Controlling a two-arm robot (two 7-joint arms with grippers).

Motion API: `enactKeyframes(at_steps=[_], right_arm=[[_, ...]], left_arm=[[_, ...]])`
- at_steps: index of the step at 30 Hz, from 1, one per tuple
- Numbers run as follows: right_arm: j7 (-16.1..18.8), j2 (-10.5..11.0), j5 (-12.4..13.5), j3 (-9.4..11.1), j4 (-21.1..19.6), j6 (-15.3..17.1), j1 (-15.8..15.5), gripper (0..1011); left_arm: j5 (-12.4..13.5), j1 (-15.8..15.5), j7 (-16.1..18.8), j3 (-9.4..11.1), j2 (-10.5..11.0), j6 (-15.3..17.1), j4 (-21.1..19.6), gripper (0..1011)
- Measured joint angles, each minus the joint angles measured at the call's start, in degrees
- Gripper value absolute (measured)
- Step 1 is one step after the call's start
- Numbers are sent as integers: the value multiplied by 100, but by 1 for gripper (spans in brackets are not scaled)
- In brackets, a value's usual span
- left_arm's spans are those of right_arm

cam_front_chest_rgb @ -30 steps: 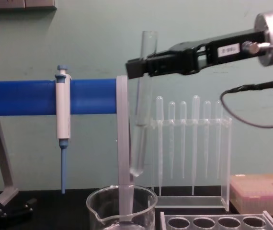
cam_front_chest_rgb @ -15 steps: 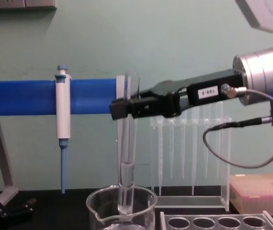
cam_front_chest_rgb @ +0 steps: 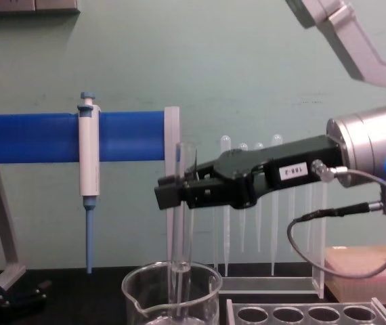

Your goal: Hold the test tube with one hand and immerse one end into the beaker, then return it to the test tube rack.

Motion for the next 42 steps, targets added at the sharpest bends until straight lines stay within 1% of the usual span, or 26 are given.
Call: enactKeyframes(at_steps=[8,10,22,30,42], right_arm=[[41,-97,-179,-29,226,-293,-87,224],[36,-124,-262,-30,284,-383,-128,225],[-48,-200,-503,13,383,-502,-281,226],[-26,-231,-488,86,429,-481,-336,225],[-27,-225,-487,75,417,-471,-328,225]], left_arm=[[0,0,0,0,0,0,0,1000],[0,0,0,0,0,0,0,1000],[0,0,0,0,0,0,0,1000],[0,0,0,0,0,0,0,1000],[0,0,0,0,0,0,0,1000]])
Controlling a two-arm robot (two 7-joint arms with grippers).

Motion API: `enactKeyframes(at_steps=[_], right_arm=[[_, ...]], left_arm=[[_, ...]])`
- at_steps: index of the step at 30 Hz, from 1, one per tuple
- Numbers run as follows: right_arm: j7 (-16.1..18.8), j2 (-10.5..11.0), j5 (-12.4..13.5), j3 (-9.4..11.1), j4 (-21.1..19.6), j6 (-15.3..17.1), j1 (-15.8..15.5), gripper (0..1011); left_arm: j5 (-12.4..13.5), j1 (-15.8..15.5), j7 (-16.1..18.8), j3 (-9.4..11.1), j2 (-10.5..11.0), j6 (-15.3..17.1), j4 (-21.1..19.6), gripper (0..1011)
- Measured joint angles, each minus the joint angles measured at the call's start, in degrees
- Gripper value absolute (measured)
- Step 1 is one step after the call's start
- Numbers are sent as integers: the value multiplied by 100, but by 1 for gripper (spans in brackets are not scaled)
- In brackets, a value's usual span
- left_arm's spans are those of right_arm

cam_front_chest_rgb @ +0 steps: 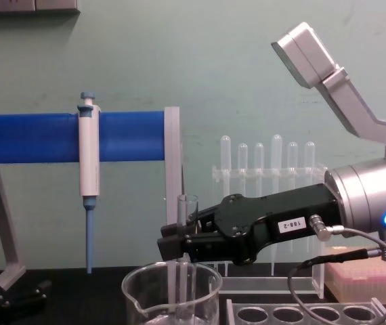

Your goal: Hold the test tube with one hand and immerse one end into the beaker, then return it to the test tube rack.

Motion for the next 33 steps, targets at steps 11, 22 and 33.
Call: enactKeyframes(at_steps=[11,22,33], right_arm=[[-1,5,0,-7,-9,8,6,225],[-1,8,0,-8,-13,8,12,225],[-3,9,0,-8,-13,8,13,225]], left_arm=[[0,0,0,0,0,0,0,1000],[0,0,0,0,0,0,0,1000],[0,0,0,0,0,0,0,1000]])
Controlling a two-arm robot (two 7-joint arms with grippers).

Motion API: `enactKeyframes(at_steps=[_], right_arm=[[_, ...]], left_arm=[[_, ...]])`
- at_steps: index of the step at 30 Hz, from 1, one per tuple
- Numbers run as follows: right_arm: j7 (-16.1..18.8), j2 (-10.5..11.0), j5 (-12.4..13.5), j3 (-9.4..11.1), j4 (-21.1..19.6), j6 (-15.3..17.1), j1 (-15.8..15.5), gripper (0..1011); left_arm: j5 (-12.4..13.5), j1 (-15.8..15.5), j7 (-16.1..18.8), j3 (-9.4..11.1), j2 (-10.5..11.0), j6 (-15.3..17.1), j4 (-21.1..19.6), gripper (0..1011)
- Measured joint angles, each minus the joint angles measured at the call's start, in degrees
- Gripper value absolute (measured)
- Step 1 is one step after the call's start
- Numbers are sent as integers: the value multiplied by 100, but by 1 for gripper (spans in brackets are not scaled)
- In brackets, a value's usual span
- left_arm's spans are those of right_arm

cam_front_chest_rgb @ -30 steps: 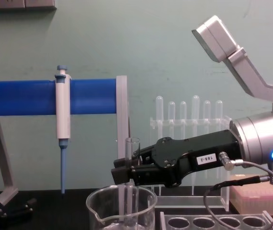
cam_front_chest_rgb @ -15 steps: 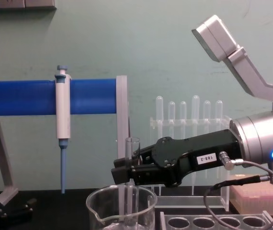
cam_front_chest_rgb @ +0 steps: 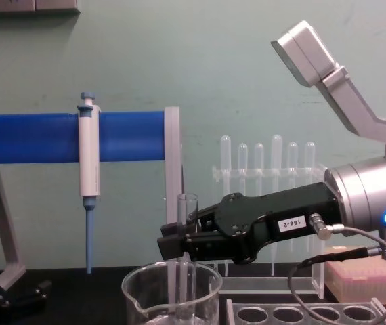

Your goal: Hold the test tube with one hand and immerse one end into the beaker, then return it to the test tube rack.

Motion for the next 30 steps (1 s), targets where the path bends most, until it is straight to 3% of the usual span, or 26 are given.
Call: enactKeyframes(at_steps=[30], right_arm=[[-3,0,0,0,0,0,0,225]], left_arm=[[0,0,0,0,0,0,0,1000]])
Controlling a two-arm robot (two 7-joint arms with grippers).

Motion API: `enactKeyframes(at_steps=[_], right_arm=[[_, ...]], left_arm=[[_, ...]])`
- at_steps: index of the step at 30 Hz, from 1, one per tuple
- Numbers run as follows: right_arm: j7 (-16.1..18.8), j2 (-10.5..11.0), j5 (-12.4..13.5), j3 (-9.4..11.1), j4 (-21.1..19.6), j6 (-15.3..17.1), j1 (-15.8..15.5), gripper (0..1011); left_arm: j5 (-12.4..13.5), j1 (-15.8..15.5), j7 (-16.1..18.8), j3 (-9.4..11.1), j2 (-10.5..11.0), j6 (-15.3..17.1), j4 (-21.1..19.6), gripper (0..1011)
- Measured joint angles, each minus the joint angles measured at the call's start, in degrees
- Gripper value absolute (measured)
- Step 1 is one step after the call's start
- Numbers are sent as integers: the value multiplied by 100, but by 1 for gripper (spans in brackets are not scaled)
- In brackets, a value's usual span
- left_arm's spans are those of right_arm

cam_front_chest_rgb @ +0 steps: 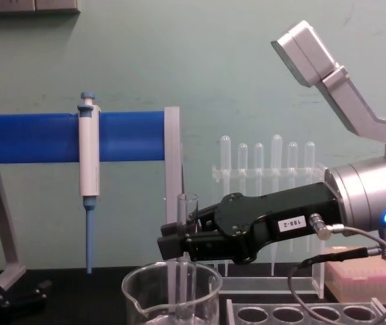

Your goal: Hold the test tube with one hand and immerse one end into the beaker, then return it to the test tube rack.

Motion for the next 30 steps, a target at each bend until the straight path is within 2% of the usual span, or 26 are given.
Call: enactKeyframes(at_steps=[30], right_arm=[[0,0,0,0,0,0,0,225]], left_arm=[[0,0,0,0,0,0,0,1000]])
